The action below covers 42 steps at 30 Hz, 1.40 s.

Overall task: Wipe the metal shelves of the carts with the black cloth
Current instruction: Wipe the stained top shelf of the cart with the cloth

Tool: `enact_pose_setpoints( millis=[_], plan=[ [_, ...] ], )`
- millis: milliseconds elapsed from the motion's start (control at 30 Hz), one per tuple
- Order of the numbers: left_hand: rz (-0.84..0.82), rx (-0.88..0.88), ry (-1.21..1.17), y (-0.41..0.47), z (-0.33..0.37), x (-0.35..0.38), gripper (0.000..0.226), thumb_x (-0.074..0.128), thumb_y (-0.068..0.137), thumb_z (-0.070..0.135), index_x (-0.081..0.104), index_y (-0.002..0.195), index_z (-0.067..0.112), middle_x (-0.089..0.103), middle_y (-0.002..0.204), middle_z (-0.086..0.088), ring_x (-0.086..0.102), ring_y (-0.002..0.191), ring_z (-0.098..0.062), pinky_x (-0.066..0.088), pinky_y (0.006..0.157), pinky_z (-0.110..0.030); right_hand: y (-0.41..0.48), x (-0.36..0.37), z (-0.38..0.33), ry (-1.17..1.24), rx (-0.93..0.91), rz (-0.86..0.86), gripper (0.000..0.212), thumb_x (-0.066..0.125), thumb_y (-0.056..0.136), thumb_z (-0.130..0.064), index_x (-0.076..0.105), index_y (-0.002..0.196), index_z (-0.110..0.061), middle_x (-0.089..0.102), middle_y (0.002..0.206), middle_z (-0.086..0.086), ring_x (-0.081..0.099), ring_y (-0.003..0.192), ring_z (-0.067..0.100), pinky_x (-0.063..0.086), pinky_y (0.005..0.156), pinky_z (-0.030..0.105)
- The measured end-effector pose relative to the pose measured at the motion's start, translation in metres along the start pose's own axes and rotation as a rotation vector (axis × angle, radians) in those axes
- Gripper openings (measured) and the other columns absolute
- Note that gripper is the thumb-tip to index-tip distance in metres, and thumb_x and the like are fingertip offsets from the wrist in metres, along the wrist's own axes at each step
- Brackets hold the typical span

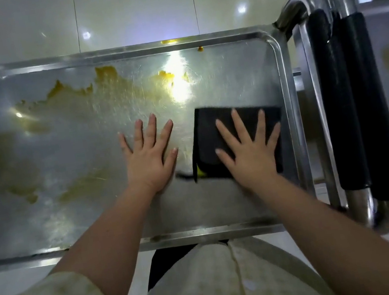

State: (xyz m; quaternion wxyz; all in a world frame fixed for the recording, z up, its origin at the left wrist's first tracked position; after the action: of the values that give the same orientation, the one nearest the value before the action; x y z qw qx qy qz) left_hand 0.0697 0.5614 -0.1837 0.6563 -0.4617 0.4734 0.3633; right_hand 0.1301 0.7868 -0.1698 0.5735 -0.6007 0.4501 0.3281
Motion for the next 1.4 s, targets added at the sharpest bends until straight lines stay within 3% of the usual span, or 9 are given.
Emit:
enact_pose_setpoints(
  millis=[167, 333, 600, 767, 867, 967, 1100, 1300, 1400],
  plan=[
    [0.005, 0.010, -0.028, -0.002, 0.002, 0.001, 0.062, 0.014, 0.097, 0.060, 0.000, 0.156, 0.043, -0.006, 0.166, 0.003, -0.010, 0.152, -0.028, -0.011, 0.115, -0.064, -0.095, 0.044, -0.007, -0.022, -0.085, -0.091, 0.063, 0.019, 0.095, -0.068, 0.012, 0.154, -0.046, 0.014, 0.164, -0.003, 0.000, 0.146, 0.051, 0.007, 0.108, 0.076],
    [-0.027, 0.002, 0.011, 0.000, 0.002, 0.001, 0.063, 0.005, 0.096, 0.061, -0.009, 0.155, 0.043, -0.016, 0.165, 0.002, -0.019, 0.150, -0.027, -0.014, 0.114, -0.065, 0.021, -0.009, -0.005, -0.034, 0.006, 0.028, 0.060, 0.008, 0.094, -0.070, -0.010, 0.150, -0.055, -0.010, 0.165, -0.008, -0.023, 0.144, 0.047, -0.014, 0.112, 0.067],
    [-0.022, 0.008, 0.001, 0.001, 0.000, 0.001, 0.062, 0.009, 0.098, 0.059, -0.007, 0.156, 0.042, -0.016, 0.165, 0.002, -0.018, 0.150, -0.027, -0.013, 0.114, -0.064, 0.172, -0.068, -0.028, -0.047, 0.045, 0.026, 0.064, 0.015, 0.095, -0.070, -0.009, 0.151, -0.052, -0.018, 0.163, -0.011, -0.019, 0.145, 0.047, -0.011, 0.110, 0.072],
    [-0.052, 0.013, -0.047, -0.001, 0.001, -0.006, 0.061, 0.007, 0.097, 0.056, -0.010, 0.154, 0.043, -0.015, 0.165, 0.003, -0.021, 0.150, -0.025, -0.014, 0.114, -0.063, 0.108, -0.046, -0.019, -0.022, 0.028, -0.005, 0.064, 0.012, 0.095, -0.069, -0.013, 0.151, -0.050, -0.018, 0.163, -0.011, -0.022, 0.146, 0.043, -0.011, 0.112, 0.068],
    [0.056, 0.018, -0.220, 0.001, -0.004, -0.024, 0.057, 0.014, 0.099, 0.044, 0.000, 0.154, 0.039, -0.005, 0.165, 0.001, -0.019, 0.150, -0.023, -0.016, 0.116, -0.059, 0.036, -0.015, -0.017, -0.011, -0.029, -0.023, 0.065, 0.003, 0.091, -0.071, -0.014, 0.150, -0.050, -0.015, 0.164, -0.010, -0.024, 0.145, 0.043, -0.011, 0.112, 0.067],
    [0.121, -0.015, -0.178, 0.023, -0.020, -0.044, 0.055, 0.017, 0.101, 0.041, 0.001, 0.154, 0.037, -0.002, 0.166, -0.001, -0.017, 0.149, -0.023, -0.014, 0.117, -0.057, -0.037, 0.020, -0.021, -0.013, -0.096, -0.048, 0.065, 0.010, 0.095, -0.069, 0.008, 0.155, -0.045, 0.009, 0.165, -0.005, -0.009, 0.147, 0.047, -0.003, 0.112, 0.070],
    [-0.010, -0.170, -0.057, 0.045, -0.055, -0.037, 0.057, 0.019, 0.104, 0.048, -0.006, 0.155, 0.040, -0.013, 0.165, 0.002, -0.018, 0.150, -0.030, -0.016, 0.114, -0.063, -0.067, 0.035, -0.029, -0.063, -0.158, -0.049, 0.063, 0.021, 0.095, -0.066, 0.021, 0.153, -0.042, 0.023, 0.162, -0.002, 0.003, 0.146, 0.051, 0.001, 0.111, 0.073],
    [0.029, -0.167, -0.077, 0.032, -0.066, -0.019, 0.058, 0.004, 0.099, 0.055, 0.000, 0.155, 0.043, -0.007, 0.166, 0.005, -0.012, 0.152, -0.025, -0.007, 0.117, -0.061, 0.066, -0.018, -0.044, -0.094, -0.049, 0.027, 0.062, 0.004, 0.093, -0.070, -0.015, 0.149, -0.052, -0.014, 0.164, -0.011, -0.021, 0.146, 0.043, -0.014, 0.110, 0.070],
    [0.051, -0.162, -0.071, 0.035, -0.066, -0.018, 0.058, 0.004, 0.098, 0.055, 0.002, 0.155, 0.044, -0.006, 0.166, 0.005, -0.010, 0.152, -0.025, -0.008, 0.117, -0.060, 0.143, -0.051, -0.067, -0.082, -0.033, 0.061, 0.061, 0.006, 0.095, -0.068, -0.017, 0.149, -0.050, -0.021, 0.162, -0.011, -0.024, 0.146, 0.039, -0.011, 0.109, 0.072]
  ],
)
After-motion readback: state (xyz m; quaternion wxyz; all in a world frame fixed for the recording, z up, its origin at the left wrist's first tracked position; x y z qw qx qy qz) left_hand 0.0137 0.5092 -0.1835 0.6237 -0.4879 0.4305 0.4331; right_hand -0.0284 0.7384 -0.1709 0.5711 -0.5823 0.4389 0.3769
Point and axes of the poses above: each hand's wrist, its own y-axis towards the middle knuckle, its own x-axis out of the palm, z = x × y, the point moved 7 cm from there along y, towards the middle knuckle
